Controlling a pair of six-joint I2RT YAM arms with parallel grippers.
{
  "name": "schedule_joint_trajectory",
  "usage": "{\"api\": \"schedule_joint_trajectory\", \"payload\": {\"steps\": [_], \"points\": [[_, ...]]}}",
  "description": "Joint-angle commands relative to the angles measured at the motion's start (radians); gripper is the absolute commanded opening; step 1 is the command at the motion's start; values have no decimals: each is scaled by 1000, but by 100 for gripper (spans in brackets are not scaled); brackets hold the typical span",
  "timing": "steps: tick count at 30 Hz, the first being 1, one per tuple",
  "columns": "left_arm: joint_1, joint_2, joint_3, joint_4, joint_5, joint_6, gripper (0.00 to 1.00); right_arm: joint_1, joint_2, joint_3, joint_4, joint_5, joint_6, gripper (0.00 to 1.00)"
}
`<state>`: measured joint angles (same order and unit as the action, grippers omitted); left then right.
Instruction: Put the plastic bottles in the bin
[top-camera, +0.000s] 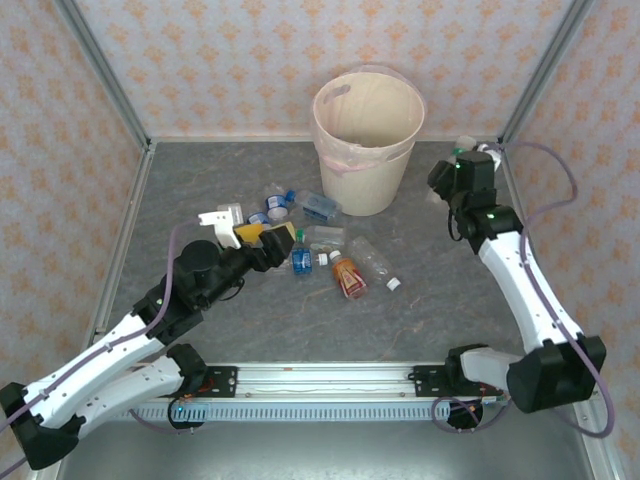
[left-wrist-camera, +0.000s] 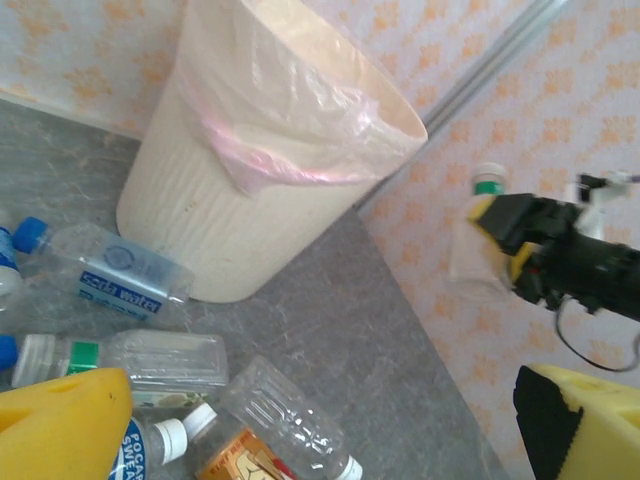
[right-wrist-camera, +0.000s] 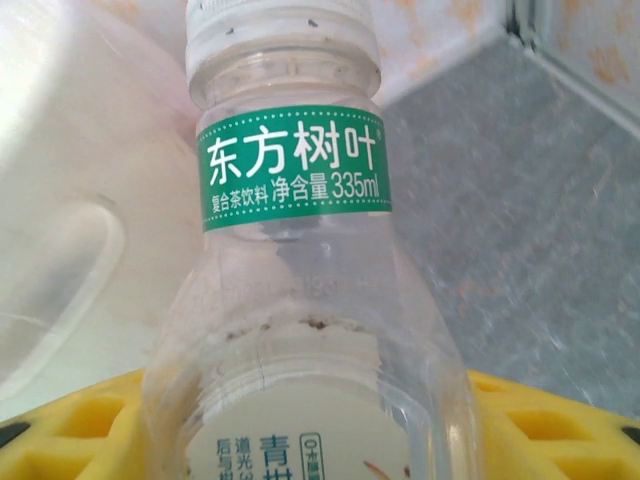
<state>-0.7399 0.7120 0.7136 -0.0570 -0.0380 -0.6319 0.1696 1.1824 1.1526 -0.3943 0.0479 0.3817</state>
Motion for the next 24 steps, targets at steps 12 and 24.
{"api": "schedule_joint_trajectory", "payload": {"steps": [12,24], "points": [[-5,-126,-55,5,-199,-43,99,37,-11,201,260,-102,44,57],[-6,-117,-42,-18,-163,-34,99,187,355,534,212,12,-33,57]]}}
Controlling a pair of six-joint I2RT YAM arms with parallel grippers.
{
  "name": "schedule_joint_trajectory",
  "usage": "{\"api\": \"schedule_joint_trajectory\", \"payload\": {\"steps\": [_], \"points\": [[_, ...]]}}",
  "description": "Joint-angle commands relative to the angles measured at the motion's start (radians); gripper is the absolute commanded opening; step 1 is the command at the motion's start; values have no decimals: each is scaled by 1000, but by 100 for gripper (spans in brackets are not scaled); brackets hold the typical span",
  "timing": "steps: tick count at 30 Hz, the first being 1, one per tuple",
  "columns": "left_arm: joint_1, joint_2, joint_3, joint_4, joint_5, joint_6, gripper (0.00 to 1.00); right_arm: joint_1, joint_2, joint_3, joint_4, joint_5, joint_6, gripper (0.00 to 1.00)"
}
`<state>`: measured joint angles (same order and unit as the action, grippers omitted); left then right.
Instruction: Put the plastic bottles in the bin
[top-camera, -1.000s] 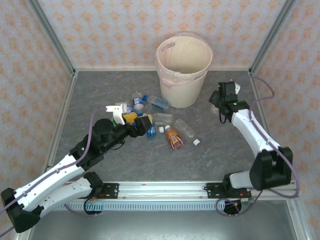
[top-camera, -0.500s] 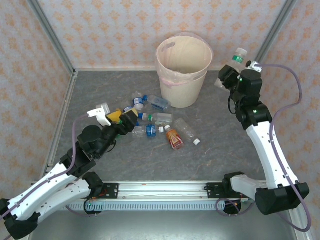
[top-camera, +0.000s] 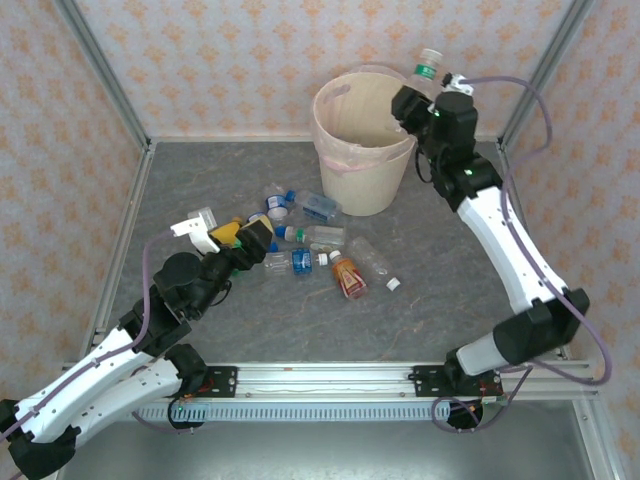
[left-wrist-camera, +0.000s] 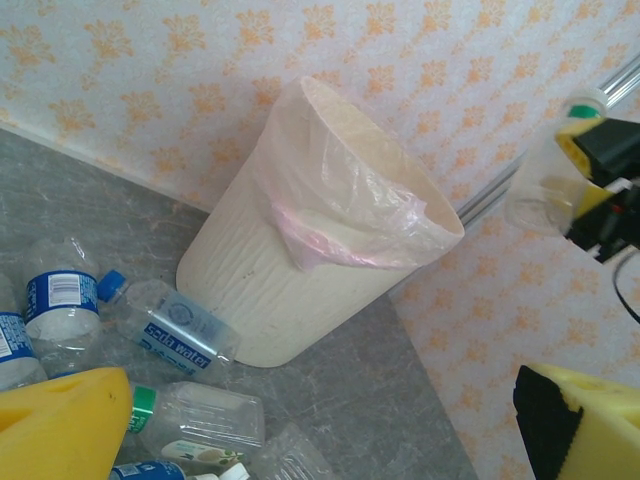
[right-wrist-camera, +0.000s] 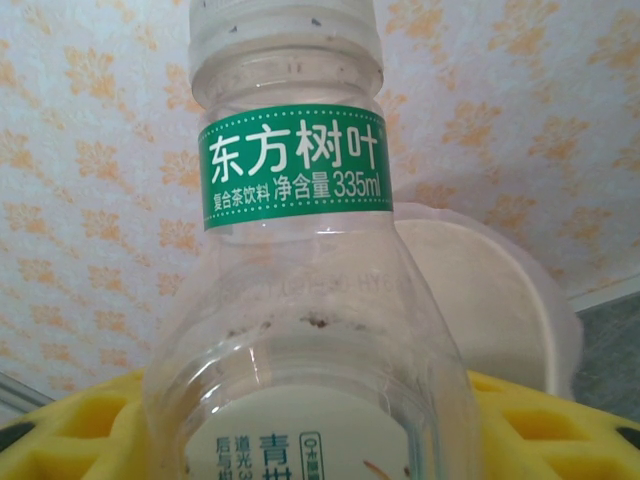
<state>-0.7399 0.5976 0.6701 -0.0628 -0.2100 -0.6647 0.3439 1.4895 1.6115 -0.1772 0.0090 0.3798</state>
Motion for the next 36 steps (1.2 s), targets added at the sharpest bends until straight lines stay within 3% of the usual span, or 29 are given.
{"api": "schedule_joint_trajectory", "payload": {"steps": [1,12,15,17,25,36], "points": [[-5,-2,5,-18,11,0,99,20,80,107,-16,67,-41,58],[-5,-4,24,-50,25,27,99,46,248,240,-86,90,-54,62],[-5,-2,23,-48,27,29,99,56,256,264,-104,85,-72,77],[-6,2,21,-46,30,30,99,62,253,274,-115,93,-77,99],[-5,20,10,-37,37,22,99,68,154,213,-99,98,-76,100],[-5,64,-16,-40,4,-9,99,84,-135,-110,-42,0,-57,100]]}}
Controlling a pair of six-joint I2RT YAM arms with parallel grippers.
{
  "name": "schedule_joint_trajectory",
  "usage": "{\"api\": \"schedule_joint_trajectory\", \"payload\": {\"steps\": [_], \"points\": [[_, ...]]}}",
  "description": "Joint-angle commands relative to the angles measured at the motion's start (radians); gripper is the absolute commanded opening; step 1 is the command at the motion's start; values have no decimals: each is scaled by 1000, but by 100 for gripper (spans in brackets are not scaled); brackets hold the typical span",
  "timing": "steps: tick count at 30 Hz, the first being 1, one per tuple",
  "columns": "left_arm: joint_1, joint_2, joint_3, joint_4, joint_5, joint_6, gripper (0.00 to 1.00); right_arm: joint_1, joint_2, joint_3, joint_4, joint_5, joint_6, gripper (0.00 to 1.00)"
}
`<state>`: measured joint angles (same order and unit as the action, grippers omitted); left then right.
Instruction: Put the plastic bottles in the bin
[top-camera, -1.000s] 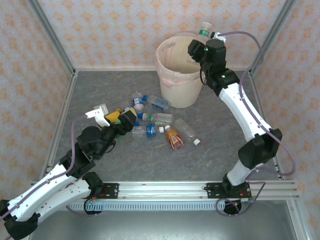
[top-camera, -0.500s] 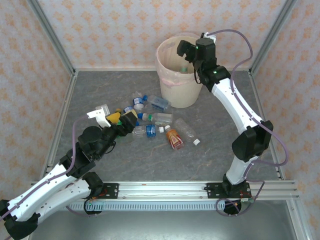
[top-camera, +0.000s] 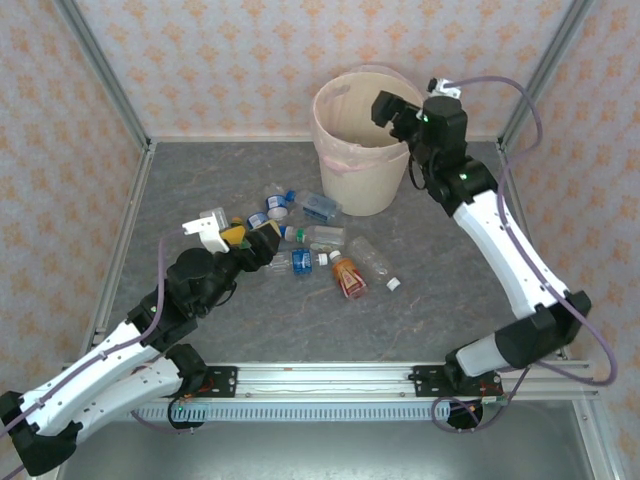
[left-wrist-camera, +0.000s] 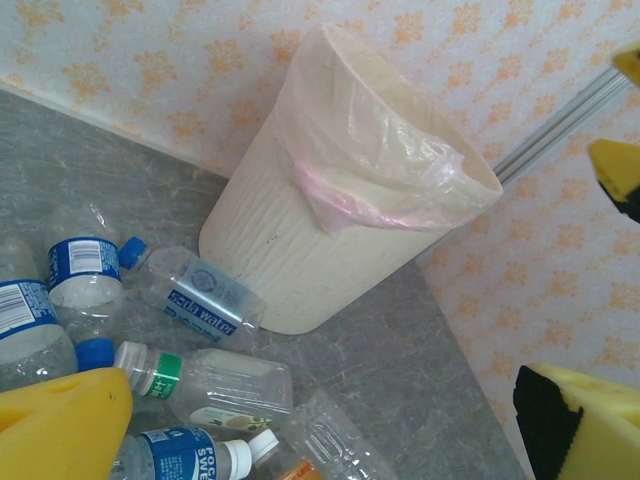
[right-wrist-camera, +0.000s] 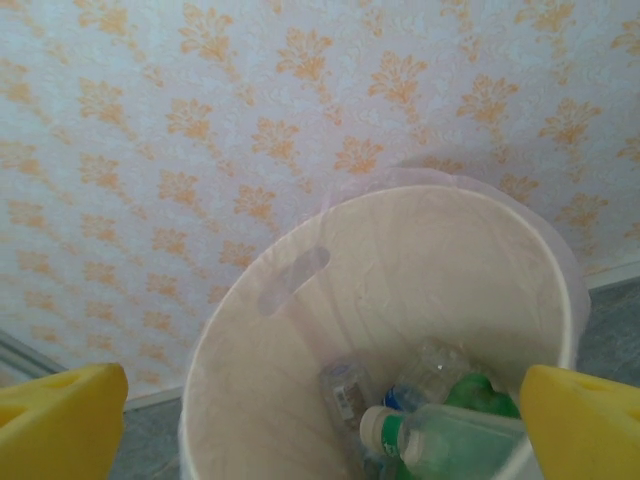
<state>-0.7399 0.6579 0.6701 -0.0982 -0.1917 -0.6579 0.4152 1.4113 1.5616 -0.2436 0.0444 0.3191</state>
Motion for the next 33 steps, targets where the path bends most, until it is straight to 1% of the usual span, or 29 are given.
{"api": "schedule_joint_trajectory", "payload": {"steps": [1,8,13,17,19,23,26,30,33], "points": [[-5,9,-21,-8,-26,-23,99,16,-86,-94,27,-46,5,100],[0,63,-23,-66,-91,-29,99,17,-286,-354,73,-115,9,100],[36,140,-1,-111,-89,-43,99,17,-381,-508,97,-153,11,100],[114,210,24,-135,-28,-32,99,18,-451,-631,155,-201,23,100],[164,256,60,-181,3,-9,99,18,-471,-674,170,-238,29,100],[240,348,138,-285,2,60,99,18,-509,-736,173,-303,28,100],[294,409,168,-336,9,138,99,18,-555,-783,186,-320,29,100],[401,504,209,-406,78,195,99,19,-623,-831,191,-332,30,100],[447,548,221,-412,91,241,99,18,-664,-854,189,-341,29,100]]}}
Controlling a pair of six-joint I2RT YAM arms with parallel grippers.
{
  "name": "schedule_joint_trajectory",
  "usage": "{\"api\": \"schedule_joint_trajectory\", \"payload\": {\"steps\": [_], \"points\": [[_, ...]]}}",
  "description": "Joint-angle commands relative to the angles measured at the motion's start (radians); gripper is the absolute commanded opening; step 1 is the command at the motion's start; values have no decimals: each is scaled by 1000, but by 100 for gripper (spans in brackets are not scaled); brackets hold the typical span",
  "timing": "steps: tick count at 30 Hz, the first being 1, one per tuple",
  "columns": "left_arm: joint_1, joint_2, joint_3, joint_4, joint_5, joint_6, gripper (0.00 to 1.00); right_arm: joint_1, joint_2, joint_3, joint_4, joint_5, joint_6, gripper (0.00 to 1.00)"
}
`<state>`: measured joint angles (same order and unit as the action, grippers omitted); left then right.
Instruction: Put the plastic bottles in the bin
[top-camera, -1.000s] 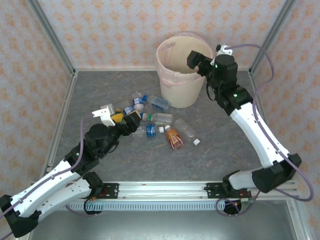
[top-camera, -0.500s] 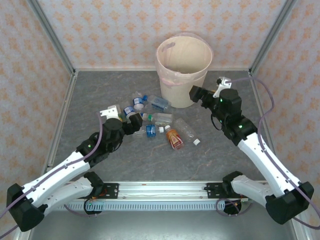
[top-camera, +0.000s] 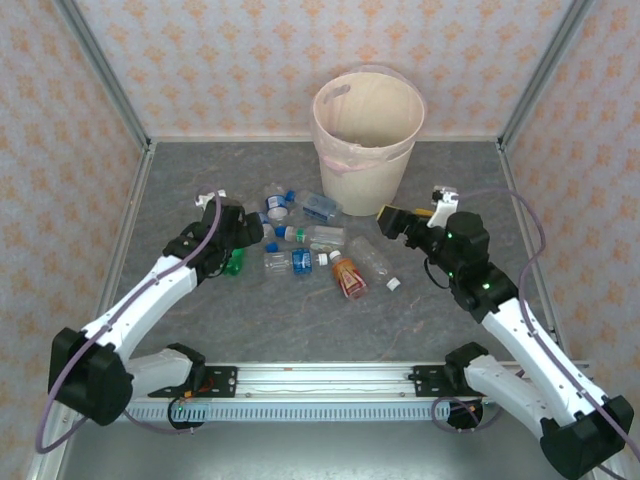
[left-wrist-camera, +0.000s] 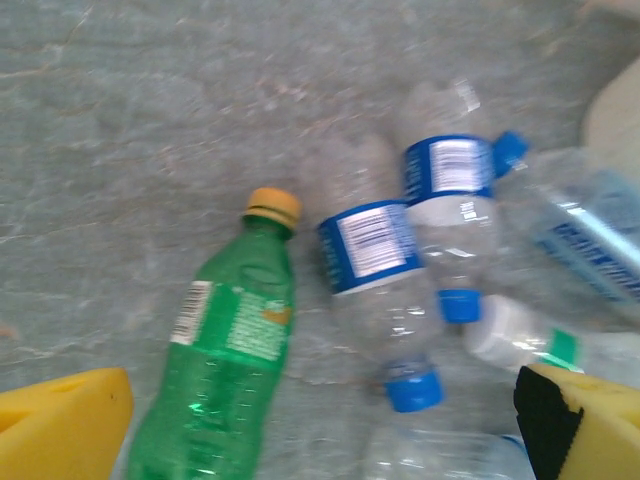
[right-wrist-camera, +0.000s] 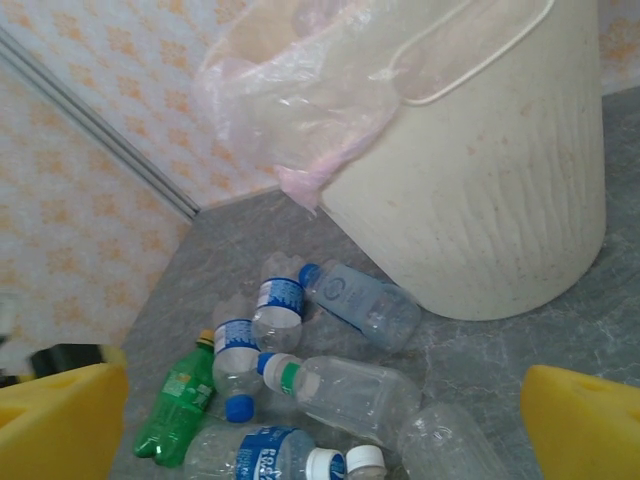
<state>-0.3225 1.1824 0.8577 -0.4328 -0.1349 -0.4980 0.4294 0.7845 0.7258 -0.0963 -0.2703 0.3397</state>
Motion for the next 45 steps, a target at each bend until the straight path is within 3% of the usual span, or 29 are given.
{"api": "schedule_joint_trajectory", "payload": {"steps": [1,10,21,28,35,45], "points": [[41,36,31,-72,39,101,99,5,-47,-23,41,-29,7,100],[148,182,-21,-5,157,198,90,5,-113,-46,3,-17,-7,100],[161,353,17,-4,157,224,84,4,-131,-61,1,-4,-2,100],[162,433,35,-18,143,225,73,5,-131,-58,-2,1,-6,100],[163,415,35,-17,139,223,58,4,-131,-54,-11,6,-8,100],[164,302,37,-52,123,174,57,4,-140,-36,-39,7,-6,100]]}}
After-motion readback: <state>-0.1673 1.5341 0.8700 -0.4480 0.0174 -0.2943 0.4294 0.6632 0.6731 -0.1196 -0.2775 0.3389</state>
